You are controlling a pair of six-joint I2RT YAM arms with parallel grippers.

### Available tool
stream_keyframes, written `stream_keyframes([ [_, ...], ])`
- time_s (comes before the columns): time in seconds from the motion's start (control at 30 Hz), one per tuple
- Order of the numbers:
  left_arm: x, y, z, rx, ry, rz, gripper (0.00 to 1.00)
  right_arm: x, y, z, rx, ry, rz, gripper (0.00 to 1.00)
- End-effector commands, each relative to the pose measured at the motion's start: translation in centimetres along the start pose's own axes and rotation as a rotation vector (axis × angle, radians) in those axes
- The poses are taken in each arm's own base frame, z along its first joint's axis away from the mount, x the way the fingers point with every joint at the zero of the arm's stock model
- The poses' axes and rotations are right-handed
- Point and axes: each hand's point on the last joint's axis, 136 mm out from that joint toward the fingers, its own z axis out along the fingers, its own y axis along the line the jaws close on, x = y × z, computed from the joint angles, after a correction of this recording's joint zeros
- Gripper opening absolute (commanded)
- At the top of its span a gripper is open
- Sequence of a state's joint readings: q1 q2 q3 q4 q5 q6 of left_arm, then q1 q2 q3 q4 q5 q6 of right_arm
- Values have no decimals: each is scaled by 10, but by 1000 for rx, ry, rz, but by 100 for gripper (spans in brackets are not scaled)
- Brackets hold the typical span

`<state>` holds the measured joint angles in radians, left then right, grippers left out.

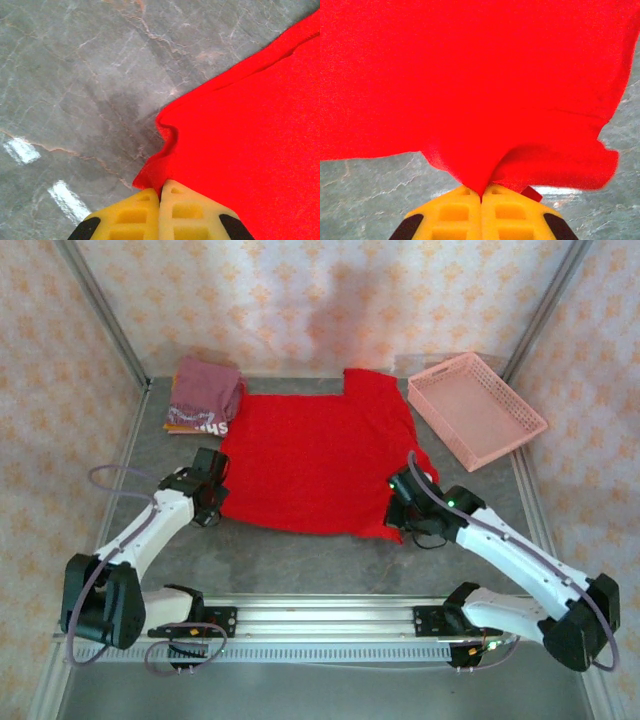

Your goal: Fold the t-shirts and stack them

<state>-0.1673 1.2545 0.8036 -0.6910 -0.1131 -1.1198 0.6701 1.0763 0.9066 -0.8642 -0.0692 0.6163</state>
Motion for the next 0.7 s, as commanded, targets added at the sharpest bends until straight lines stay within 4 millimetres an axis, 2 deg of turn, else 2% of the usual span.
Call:
stream_keyframes([
  [0.0,-11,2,2,-49,-34,32,0,-30,12,-8,-18,-68,-69,0],
  [0.27,-11,-9,10,-57,-21,42,0,-61,20,0,-9,-67,-105,0],
  [0.43,-19,-19,9,-57,-40,44,0,-79,24,-3,-9,-83,-140,0],
  [0.67,-33,-26,10,-83,-70,9,0,-95,15,1,47,-85,-165,0],
])
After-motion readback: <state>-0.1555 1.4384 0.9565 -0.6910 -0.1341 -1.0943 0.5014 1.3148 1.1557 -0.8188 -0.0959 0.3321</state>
